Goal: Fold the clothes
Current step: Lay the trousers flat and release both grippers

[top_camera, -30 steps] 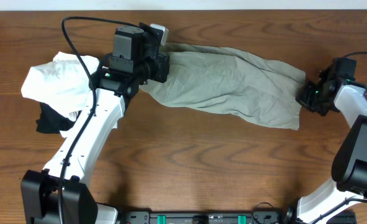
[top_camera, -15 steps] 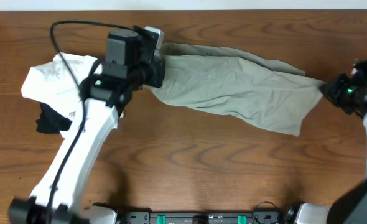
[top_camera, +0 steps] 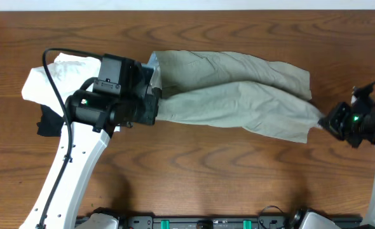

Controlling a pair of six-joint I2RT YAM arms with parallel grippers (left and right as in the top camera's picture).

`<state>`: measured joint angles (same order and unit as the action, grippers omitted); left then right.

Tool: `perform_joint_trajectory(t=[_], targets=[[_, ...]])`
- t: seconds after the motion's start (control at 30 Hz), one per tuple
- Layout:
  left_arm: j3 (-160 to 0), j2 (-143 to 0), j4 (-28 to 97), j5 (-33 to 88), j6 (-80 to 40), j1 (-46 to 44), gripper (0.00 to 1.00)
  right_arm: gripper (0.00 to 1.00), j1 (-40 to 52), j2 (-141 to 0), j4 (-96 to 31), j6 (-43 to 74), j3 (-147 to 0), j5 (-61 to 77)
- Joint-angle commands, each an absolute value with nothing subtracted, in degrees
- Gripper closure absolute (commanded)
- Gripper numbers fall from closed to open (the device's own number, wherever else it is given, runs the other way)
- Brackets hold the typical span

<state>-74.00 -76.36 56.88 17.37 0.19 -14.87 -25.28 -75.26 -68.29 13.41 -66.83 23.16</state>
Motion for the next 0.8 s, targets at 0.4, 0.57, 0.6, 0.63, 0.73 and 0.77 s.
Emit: perform_joint_trajectory(t=[0.4,0.57,0.6,0.63,0.73,0.77], targets=[[-74.4,-75.5,72.7,1.9,-1.8,-14.8,0.93,0.98,-25.5,-74.7,-77.8,9.6,-67.4,7.5],[-74.4,-75.5,76.7,-2.6,-1.8,-14.8,0.88,0.98,-25.4,-74.7,-79.3,9.6,-67.4,5.9],[-74.4,-75.5,77.3,-3.3,-1.8,-14.8,0.87,0.98,-25.4,-74.7,-79.6,9.6,-67.4,5.9],[-74.4,-75.5,78.0,-3.9,-1.8,-14.8,0.86,0.98,-25.4,-74.7,-79.8,9.6,-67.4,5.8],[-74.4,-75.5,79.0,-4.2,-1.8,-14.8,0.85,0.96,-25.4,-74.7,-80.5,9.6,-67.4,5.8],[-74.4,-75.5,79.2,-4.2,-1.8,-14.8,0.85,0.95,-25.4,-74.7,-80.7,9.6,-67.4,5.8]])
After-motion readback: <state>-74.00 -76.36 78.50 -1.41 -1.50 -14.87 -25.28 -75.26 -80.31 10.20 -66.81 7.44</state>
